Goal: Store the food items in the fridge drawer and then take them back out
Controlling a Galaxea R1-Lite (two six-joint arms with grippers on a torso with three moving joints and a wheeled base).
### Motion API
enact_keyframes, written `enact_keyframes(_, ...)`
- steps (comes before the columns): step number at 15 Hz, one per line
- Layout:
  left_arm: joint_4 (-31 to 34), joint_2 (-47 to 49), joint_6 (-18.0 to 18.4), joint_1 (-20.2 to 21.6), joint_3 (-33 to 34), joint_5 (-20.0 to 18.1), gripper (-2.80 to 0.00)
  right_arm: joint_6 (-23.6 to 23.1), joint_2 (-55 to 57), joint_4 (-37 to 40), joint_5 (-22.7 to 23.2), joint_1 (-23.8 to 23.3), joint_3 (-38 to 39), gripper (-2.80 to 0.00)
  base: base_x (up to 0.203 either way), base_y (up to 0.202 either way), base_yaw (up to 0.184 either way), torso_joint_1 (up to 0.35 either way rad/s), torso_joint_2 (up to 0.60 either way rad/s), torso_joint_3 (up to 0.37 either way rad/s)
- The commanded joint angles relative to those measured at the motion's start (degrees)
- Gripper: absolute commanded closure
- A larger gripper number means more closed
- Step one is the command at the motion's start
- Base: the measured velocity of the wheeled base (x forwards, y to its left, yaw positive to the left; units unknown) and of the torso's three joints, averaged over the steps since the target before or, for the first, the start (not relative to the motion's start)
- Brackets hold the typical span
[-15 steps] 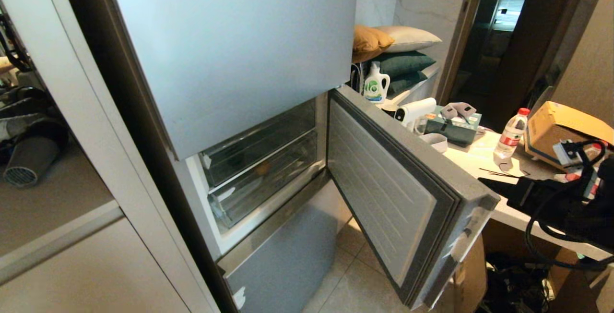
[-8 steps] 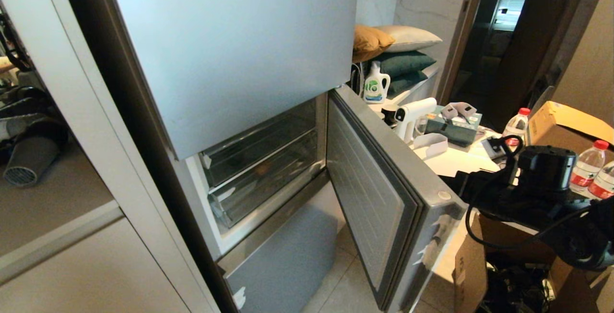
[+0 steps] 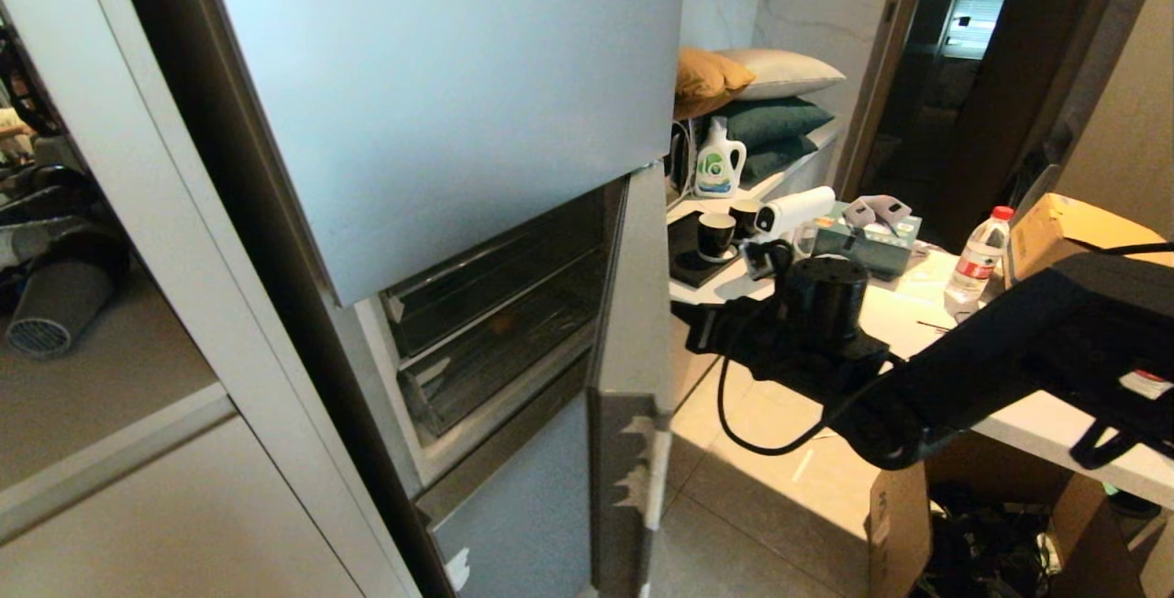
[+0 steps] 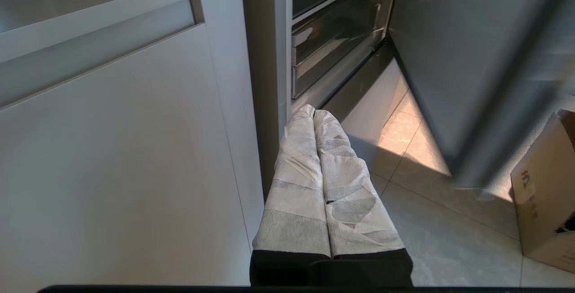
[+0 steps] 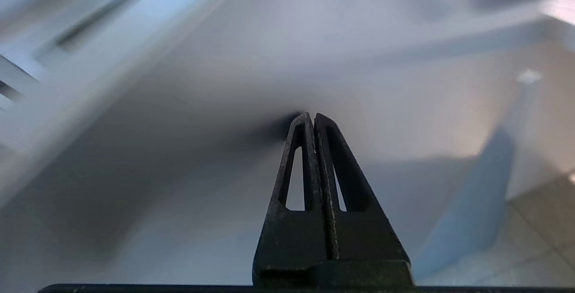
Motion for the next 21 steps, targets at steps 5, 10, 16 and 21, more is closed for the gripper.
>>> enact_keyframes(5,-0.05,-0.01,-0.01,0.0,0.62,-0.01,0.0,-2.35,18.92,11.89,-1.64,4.61,-31.74,0.0,0.0,0.0,0.0,0.0,0.0,0.0)
enact_keyframes(10,-0.13,-0.01,-0.01,0.0,0.62,-0.01,0.0,-3.89,19.18,12.79,-2.46,5.93,-33.02,0.0,0.0,0.0,0.0,0.0,0.0,0.0)
enact_keyframes(16,-0.05,-0.01,-0.01,0.0,0.62,-0.01,0.0,-4.18,23.98,12.81,-0.36,7.03,-43.11,0.0,0.0,0.0,0.0,0.0,0.0,0.0)
enact_keyframes(21,-0.05,-0.01,-0.01,0.0,0.62,-0.01,0.0,-4.47,20.07,11.99,-1.73,8.7,-36.69,0.0,0.0,0.0,0.0,0.0,0.0,0.0)
